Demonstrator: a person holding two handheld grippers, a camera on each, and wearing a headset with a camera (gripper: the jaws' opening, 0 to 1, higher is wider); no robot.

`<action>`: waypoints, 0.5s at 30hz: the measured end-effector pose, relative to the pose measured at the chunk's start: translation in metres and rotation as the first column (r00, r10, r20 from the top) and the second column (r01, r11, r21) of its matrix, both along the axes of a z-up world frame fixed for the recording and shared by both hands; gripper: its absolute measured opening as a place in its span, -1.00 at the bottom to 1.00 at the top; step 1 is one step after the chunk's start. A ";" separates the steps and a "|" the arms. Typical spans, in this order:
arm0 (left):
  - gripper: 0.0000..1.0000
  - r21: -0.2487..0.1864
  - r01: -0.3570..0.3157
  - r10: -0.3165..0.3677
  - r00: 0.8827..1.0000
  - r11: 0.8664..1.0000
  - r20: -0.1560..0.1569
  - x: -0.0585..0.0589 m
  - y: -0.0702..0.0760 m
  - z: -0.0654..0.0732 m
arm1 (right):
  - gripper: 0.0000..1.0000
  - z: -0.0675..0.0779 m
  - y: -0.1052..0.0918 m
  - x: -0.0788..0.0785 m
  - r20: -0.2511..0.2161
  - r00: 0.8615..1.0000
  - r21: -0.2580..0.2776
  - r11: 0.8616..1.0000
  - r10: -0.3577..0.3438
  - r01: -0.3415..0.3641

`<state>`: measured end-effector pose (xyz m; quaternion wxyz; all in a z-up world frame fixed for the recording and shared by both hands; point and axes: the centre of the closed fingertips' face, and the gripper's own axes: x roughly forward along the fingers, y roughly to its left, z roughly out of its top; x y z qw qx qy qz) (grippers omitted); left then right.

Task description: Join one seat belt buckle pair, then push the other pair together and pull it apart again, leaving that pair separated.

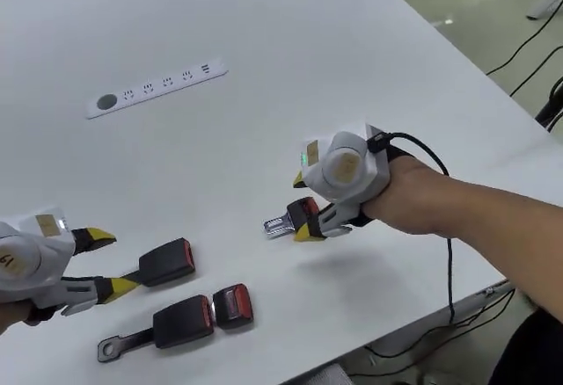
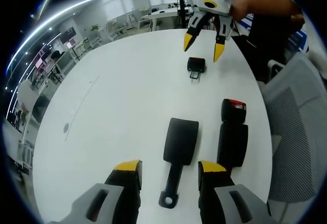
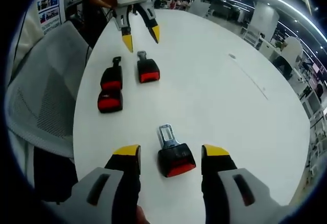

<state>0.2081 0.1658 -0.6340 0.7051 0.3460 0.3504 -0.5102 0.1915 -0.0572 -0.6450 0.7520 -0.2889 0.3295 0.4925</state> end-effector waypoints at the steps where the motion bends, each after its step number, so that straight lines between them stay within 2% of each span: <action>1: -0.09 0.001 0.001 -0.001 1.000 1.000 -0.002 0.000 0.000 0.000 | -0.06 0.000 0.000 0.002 0.004 1.000 0.002 1.000 -0.002 0.002; 4: -0.10 0.003 0.000 0.000 1.000 1.000 -0.005 0.000 0.002 -0.002 | -0.05 0.004 0.005 0.001 0.002 1.000 0.011 1.000 -0.008 0.008; 9: -0.09 -0.006 0.003 -0.003 1.000 1.000 -0.002 -0.001 0.001 0.001 | 0.02 0.013 0.013 0.000 0.031 0.999 0.000 1.000 0.026 -0.026; 15: -0.01 -0.007 0.002 -0.002 1.000 1.000 0.005 0.000 0.001 -0.002 | 0.02 0.007 0.003 0.002 0.021 1.000 -0.014 1.000 0.011 -0.011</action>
